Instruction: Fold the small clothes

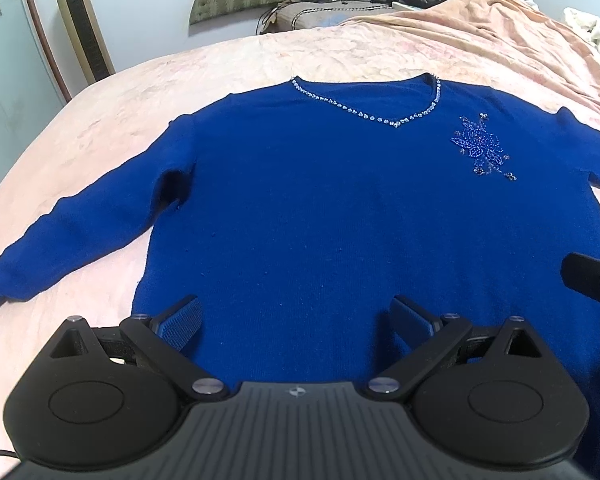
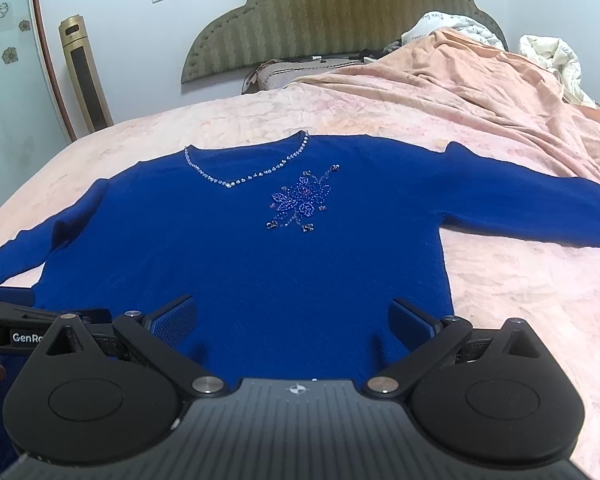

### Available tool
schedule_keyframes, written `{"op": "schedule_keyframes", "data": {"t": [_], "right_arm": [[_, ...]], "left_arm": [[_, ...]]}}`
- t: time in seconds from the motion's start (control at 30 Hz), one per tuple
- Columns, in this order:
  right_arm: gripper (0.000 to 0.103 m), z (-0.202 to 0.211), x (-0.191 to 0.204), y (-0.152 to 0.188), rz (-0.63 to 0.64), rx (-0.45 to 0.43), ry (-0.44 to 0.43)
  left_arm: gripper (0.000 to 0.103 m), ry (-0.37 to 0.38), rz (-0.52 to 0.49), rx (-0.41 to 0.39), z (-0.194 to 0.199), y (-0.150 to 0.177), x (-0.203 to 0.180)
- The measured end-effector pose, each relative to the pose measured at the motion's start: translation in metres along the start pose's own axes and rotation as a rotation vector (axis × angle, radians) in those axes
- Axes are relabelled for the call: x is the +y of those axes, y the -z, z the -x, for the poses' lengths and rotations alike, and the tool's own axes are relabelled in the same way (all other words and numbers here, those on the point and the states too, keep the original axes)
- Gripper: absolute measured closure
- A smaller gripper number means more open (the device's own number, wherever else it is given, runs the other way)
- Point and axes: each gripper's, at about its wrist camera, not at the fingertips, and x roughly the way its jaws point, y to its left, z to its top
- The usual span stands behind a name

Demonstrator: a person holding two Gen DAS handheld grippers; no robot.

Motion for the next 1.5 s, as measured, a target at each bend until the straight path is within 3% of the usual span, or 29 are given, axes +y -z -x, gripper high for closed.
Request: {"op": "schedule_keyframes", "data": {"t": [0.23,0.47,0.9,1.5], "right_arm": [[0.0,0.0,-0.004,0.001,-0.012,-0.003,0.01],[0.0,0.001,-0.008,0.003,-0.013,0.007,-0.048],[0.0,0.0,-0.007,0.006,0.046,0.01,0.008],[0.0,0.006,-0.02,0.008,-0.012,-0.026,0.009]], "left_arm": [[0.002,-0.013,0.0,0.003,-0.003,-0.001,-0.002],[0.002,-0.012,-0.001,0.011,-0.006,-0.002,-0.005],[0.002,-0.041,-0.033,-0.011,-0.004,-0.003,-0.016],[0.002,-0.046,-0.062,-0.025,-0.002,-0.009,-0.027]]}}
